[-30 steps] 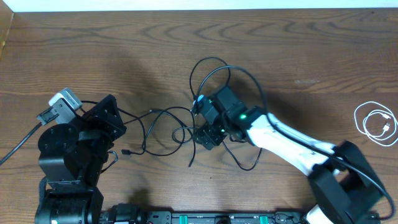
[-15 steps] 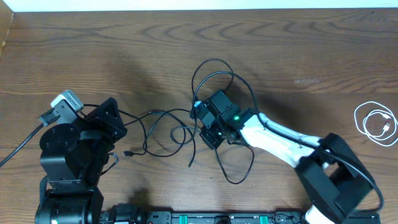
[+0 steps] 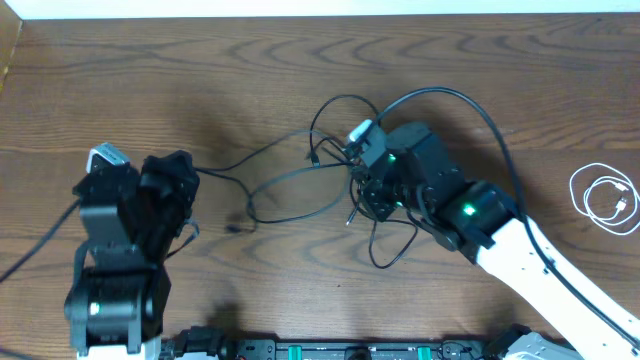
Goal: Untangle cables
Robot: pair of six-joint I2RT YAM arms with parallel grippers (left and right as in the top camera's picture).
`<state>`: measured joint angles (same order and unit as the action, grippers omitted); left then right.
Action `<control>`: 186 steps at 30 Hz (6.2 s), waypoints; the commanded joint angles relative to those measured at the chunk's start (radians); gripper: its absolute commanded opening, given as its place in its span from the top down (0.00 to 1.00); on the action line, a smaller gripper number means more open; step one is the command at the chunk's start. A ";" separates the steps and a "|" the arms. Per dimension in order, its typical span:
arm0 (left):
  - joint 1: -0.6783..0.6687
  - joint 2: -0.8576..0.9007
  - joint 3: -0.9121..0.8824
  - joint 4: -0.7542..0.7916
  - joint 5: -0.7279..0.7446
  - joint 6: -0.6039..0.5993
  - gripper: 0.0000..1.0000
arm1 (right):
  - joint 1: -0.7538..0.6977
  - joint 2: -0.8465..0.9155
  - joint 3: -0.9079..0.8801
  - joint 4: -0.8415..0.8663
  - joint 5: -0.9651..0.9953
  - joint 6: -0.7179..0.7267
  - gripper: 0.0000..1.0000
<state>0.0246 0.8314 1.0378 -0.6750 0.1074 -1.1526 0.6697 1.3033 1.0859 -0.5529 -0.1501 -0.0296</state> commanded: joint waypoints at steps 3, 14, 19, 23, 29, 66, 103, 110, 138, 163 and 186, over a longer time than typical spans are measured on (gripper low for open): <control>0.005 0.096 0.000 0.003 0.182 -0.502 0.91 | 0.011 -0.003 0.011 -0.024 -0.053 0.014 0.99; 0.005 0.234 0.000 0.028 0.356 -0.856 0.91 | 0.117 0.038 0.011 -0.043 -0.210 -0.082 0.99; 0.005 0.234 0.000 0.160 0.471 -0.935 0.91 | 0.163 0.068 0.011 -0.049 -0.177 -0.085 0.99; 0.005 0.233 0.000 0.290 0.514 -0.935 0.92 | 0.188 0.100 0.011 -0.042 -0.178 -0.084 0.99; 0.015 0.233 0.000 0.441 0.502 -0.935 0.92 | 0.196 0.117 0.011 -0.062 -0.163 -0.085 0.99; 0.321 0.235 0.000 0.170 0.418 0.396 0.92 | -0.134 -0.109 0.043 -0.042 0.084 0.038 0.99; -0.133 0.536 0.000 0.169 0.664 0.604 0.04 | -0.187 0.161 -0.023 -0.269 0.365 0.851 0.01; -0.133 0.520 0.000 0.268 0.731 0.666 0.04 | -0.205 0.163 -0.159 -0.069 0.430 0.606 0.01; -0.133 0.520 0.000 0.265 0.689 0.666 0.02 | -0.242 0.165 -0.068 0.228 0.223 0.365 0.99; -0.133 0.520 0.000 0.265 0.689 0.666 0.03 | -0.189 0.549 -0.068 0.286 -0.032 0.414 0.22; -0.133 0.520 0.000 0.265 0.689 0.666 0.02 | -0.079 0.675 -0.022 0.187 0.337 0.565 0.96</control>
<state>-0.1074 1.3651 1.0367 -0.4110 0.7986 -0.4976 0.6159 1.9198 1.0901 -0.3321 0.1932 0.5041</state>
